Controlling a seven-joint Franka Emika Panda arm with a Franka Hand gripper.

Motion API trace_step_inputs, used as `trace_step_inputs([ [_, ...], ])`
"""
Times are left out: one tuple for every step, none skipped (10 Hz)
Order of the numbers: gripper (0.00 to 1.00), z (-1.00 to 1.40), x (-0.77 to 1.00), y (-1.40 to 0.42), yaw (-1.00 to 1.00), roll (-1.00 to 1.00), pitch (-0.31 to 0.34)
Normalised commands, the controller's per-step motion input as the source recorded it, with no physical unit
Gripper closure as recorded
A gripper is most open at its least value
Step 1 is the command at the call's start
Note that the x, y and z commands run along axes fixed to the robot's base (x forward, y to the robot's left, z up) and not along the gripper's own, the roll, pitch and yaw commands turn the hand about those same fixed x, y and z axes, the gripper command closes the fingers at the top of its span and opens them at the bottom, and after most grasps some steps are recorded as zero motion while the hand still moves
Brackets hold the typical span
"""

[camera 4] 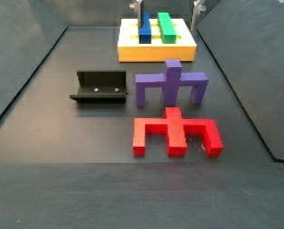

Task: Pick up the purple object. Move up. Move to above the board. Insert the purple object.
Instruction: Pick up the purple object.

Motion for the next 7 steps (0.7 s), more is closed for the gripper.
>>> trace_step_inputs([
  [0.00,-0.21,0.01,0.00,-0.80,0.13,0.091],
  [0.00,-0.18,0.02,0.00,-0.81,0.12,0.076],
  [0.00,-0.17,0.00,0.00,-0.90,0.07,0.046],
  [0.00,-0.17,0.00,-0.01,-0.96,0.03,0.053],
  [0.00,-0.17,0.00,-0.02,-0.95,0.00,0.069],
  [0.00,-0.18,0.00,-0.01,-0.93,0.00,0.079],
  [0.00,-0.21,0.02,-0.01,-0.92,0.00,0.070],
])
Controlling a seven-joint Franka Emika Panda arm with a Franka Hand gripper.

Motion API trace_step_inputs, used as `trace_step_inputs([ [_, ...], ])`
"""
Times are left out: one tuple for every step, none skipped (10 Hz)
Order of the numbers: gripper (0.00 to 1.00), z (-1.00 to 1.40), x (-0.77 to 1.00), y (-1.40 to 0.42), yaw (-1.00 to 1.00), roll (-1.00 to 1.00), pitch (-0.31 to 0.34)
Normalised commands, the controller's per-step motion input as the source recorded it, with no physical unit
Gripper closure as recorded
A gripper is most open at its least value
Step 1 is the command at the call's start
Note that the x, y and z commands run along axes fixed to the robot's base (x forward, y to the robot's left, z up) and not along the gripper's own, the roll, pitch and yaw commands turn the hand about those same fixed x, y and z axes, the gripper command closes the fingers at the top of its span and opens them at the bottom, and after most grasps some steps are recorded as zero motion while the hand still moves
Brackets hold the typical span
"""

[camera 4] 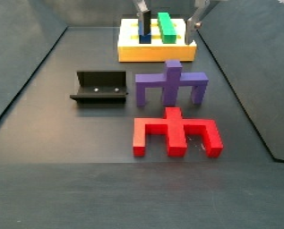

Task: Pick up the purple object. Move up. Move to above the board. Insert the purple object.
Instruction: Pick up the purple object.

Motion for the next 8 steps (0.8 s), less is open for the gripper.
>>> trace_step_inputs([
  [0.00,-0.23,0.04,0.00,-0.94,-0.03,0.057],
  [0.00,-0.19,0.13,0.00,-0.88,-0.06,0.049],
  [0.00,-0.20,0.14,0.00,-0.86,-0.06,0.066],
  [0.00,-0.16,0.22,0.00,-0.68,-0.02,0.090],
  [0.00,-0.20,0.23,0.00,-0.69,-0.03,0.080],
  [0.00,-0.27,0.17,0.00,-0.75,-0.05,0.090],
  [0.00,-0.25,0.10,0.00,-0.81,-0.05,0.120],
  [0.00,-0.29,0.07,-0.01,-0.84,-0.13,0.093],
])
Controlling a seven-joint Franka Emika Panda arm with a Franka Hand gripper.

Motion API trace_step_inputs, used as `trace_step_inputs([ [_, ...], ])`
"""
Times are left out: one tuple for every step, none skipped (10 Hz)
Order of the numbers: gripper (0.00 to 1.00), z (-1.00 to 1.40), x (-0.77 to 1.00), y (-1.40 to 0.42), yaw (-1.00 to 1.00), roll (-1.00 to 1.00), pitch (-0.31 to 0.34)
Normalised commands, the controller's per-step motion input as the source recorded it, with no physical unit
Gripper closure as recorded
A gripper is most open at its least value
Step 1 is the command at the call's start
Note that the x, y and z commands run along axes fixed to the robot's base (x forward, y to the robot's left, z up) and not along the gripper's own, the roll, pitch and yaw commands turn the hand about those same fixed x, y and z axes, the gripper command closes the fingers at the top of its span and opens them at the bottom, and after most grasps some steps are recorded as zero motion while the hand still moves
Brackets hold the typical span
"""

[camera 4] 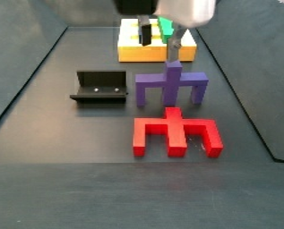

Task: Pick up the purple object. Move up. Move to above the board. Insert the purple object.
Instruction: Pick up the purple object.

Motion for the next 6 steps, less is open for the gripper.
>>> trace_step_inputs([
  [0.00,-0.28,0.13,-0.01,-0.80,-0.14,0.099],
  [0.00,-0.29,0.11,0.00,-0.75,-0.18,0.076],
  [0.00,-0.31,0.05,0.00,-0.73,-0.20,0.037],
  [0.00,-0.38,0.00,0.00,-0.66,-0.19,0.000],
  [0.00,-0.29,0.00,0.00,-0.32,-0.17,0.000],
  [0.00,-0.29,0.00,0.00,-0.04,-0.16,-0.020],
])
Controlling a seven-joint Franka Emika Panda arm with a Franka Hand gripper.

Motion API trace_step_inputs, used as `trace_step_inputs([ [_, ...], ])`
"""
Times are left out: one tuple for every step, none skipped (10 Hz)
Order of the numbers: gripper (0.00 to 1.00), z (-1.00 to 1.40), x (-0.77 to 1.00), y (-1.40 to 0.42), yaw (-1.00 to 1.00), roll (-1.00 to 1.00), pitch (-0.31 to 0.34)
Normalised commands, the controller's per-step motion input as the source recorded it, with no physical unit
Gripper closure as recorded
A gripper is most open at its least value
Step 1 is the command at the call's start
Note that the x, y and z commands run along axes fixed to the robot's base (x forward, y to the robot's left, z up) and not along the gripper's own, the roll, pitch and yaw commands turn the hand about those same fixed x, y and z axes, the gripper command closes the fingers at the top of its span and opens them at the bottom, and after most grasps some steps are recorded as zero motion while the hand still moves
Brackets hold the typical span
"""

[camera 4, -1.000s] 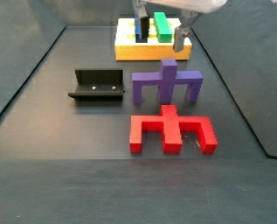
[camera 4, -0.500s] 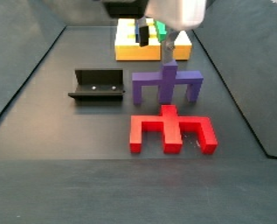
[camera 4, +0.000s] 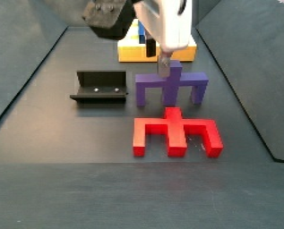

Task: Pick up the purple object. Move up. Move to above the board. Insert the purple object.
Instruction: Pick up the purple object.

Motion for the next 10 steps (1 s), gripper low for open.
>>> trace_step_inputs([
  [0.00,-0.47,-0.11,-0.02,-0.09,-0.17,-0.011],
  [0.00,-0.35,-0.39,-0.04,-0.21,-0.15,0.000],
  [0.00,-0.31,-0.40,-0.02,-0.31,-0.11,0.000],
  [0.00,-0.20,-0.28,0.00,-0.42,-0.01,0.011],
  [0.00,-0.11,-0.25,0.00,-0.46,-0.01,0.023],
  [0.00,0.00,0.00,0.00,-0.33,-0.02,0.026],
  [0.00,0.01,0.02,0.00,-0.29,-0.02,0.043],
  [0.00,0.00,0.00,0.00,-0.29,-0.02,0.013],
  [0.00,0.00,-0.03,0.00,-0.23,-0.01,0.000],
  [0.00,0.00,-0.24,-0.02,-0.01,-0.01,-0.003],
])
